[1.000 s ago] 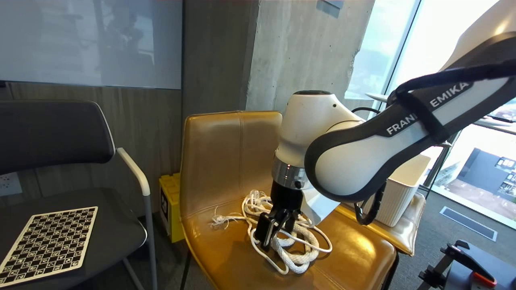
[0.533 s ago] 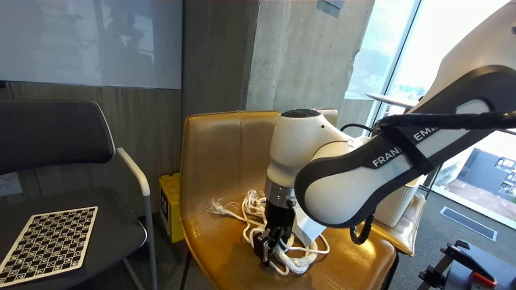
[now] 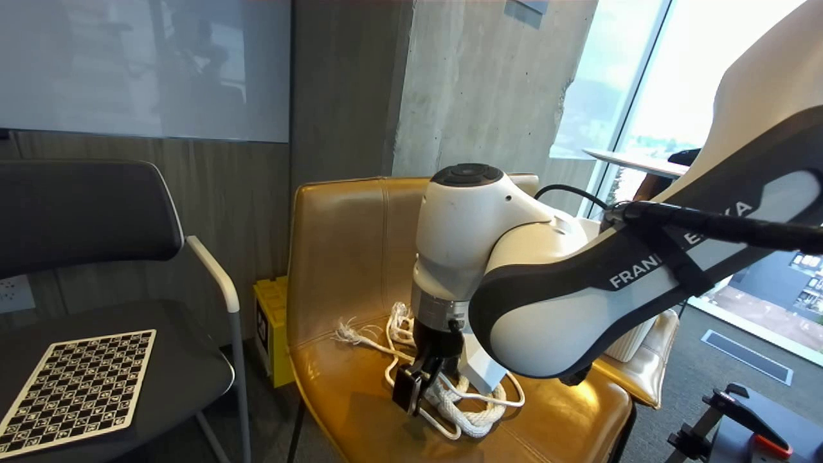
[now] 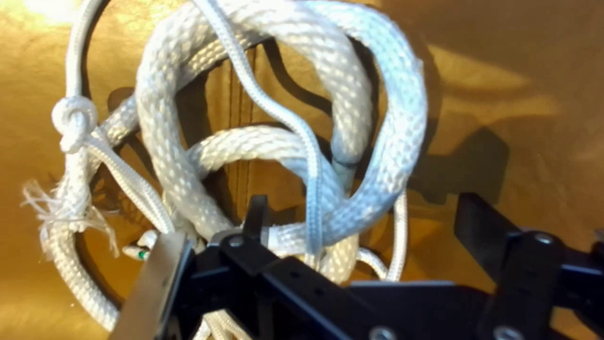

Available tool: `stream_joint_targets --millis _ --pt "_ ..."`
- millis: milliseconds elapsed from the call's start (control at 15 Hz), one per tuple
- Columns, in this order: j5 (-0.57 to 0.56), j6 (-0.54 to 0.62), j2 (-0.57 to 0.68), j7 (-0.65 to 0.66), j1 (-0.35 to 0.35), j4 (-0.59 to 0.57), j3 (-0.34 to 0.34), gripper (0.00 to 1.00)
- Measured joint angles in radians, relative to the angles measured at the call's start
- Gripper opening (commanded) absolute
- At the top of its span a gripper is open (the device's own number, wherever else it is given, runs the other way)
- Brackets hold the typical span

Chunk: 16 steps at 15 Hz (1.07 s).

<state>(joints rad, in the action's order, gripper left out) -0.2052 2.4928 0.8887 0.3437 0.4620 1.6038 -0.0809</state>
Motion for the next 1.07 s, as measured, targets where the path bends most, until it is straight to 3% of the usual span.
stream_joint_targets --millis 400,867,1067 --pt "-0.070 0.000 -0.011 0.073 0.055 0.020 -0.032 1.00" --pt "-0.112 -0.006 -0.159 0.196 0.165 0.193 -0.033 1.00" --pt "-0.126 -0.009 -0.196 0.213 0.171 0.235 -0.039 1.00"
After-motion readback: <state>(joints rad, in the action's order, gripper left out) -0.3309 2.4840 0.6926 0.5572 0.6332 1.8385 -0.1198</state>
